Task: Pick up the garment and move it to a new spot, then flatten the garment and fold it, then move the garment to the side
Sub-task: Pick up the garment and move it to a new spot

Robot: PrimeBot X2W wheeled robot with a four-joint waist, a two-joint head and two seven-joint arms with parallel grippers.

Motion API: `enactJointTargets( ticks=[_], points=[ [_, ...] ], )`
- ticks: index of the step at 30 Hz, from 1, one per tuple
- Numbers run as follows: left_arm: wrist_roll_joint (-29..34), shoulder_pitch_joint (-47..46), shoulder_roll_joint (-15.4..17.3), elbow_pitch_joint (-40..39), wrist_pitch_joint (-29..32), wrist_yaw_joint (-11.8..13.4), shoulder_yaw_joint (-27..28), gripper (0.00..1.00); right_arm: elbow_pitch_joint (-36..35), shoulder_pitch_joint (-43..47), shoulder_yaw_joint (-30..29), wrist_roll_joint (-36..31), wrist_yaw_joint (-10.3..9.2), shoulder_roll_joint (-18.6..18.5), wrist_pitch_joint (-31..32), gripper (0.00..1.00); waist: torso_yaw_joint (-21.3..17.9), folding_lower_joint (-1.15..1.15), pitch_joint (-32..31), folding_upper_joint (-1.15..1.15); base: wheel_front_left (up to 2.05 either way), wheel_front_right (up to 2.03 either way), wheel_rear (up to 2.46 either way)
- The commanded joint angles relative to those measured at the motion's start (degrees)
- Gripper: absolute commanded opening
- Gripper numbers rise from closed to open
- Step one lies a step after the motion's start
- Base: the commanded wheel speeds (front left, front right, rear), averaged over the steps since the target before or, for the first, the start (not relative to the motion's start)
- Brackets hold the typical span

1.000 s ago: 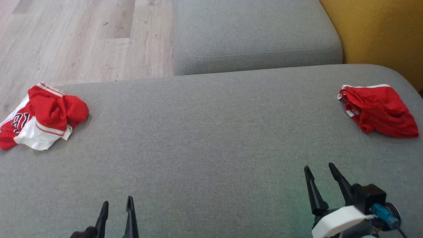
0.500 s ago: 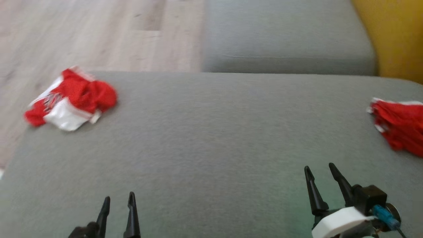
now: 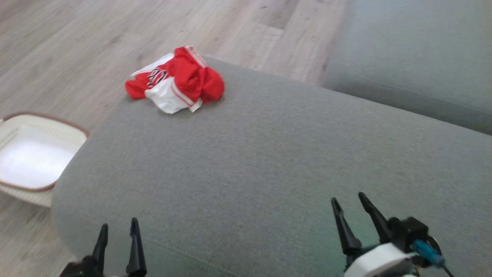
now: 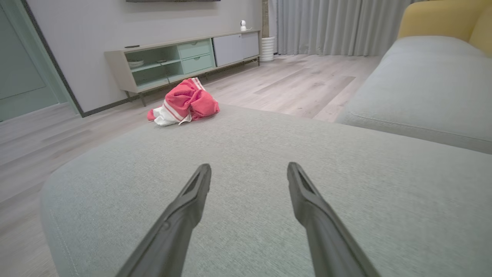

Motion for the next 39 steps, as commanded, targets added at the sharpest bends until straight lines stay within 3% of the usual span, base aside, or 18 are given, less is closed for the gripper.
enactJointTargets(
  ticks=[1, 13, 20, 25, 31, 34, 39],
  points=[
    [-0.2, -1.5, 0.6, -2.4, -0.8, 0.6, 2.7, 1.00, -1.2, -4.2, 1.8, 0.2, 0.37, -0.3, -0.4, 1.00, 1.7, 0.00, 1.1, 0.00, 0.00, 0.00, 0.00],
    [-0.8, 0.0, 1.0, -3.4, -1.2, 0.7, 4.4, 1.00, 0.0, -5.8, 3.2, -0.8, 0.37, -0.3, -1.5, 1.00, 2.2, 0.00, 1.6, 0.00, 0.00, 0.00, 0.00],
    [-2.9, -2.5, 7.2, -6.4, -0.5, 0.1, 11.1, 1.00, -3.4, -7.1, 1.7, -3.7, 0.37, -0.3, -0.2, 1.00, -1.0, 0.00, 5.2, 0.00, 0.00, 0.00, 0.00],
    [-3.3, -11.8, 13.7, -8.3, 2.0, -1.4, 15.8, 1.00, -7.6, -10.0, 0.7, -7.4, 0.37, -0.3, 2.6, 1.00, -4.3, 0.00, 11.3, 0.00, 0.00, 0.00, 0.00],
    [-2.9, -27.3, 21.4, -4.5, 8.0, -4.6, 17.7, 1.00, -11.3, -14.5, 1.4, -10.5, 0.37, -0.3, 5.7, 1.00, -9.3, 0.00, 19.1, 0.00, 0.00, 0.00, 0.00],
    [-3.8, -35.5, 22.9, 0.3, 11.3, -6.1, 17.6, 1.00, -12.8, -16.3, 1.3, -11.7, 0.37, -0.3, 6.8, 1.00, -11.8, 0.00, 23.1, 0.00, 0.00, 0.00, 0.00],
    [-4.5, -47.3, 22.0, 12.4, 15.1, -8.8, 15.0, 1.00, -15.1, -17.8, -0.5, -14.3, 0.37, -0.3, 8.0, 1.00, -14.9, 0.00, 28.5, 0.00, 0.00, 0.00, 0.00]
  ],
)
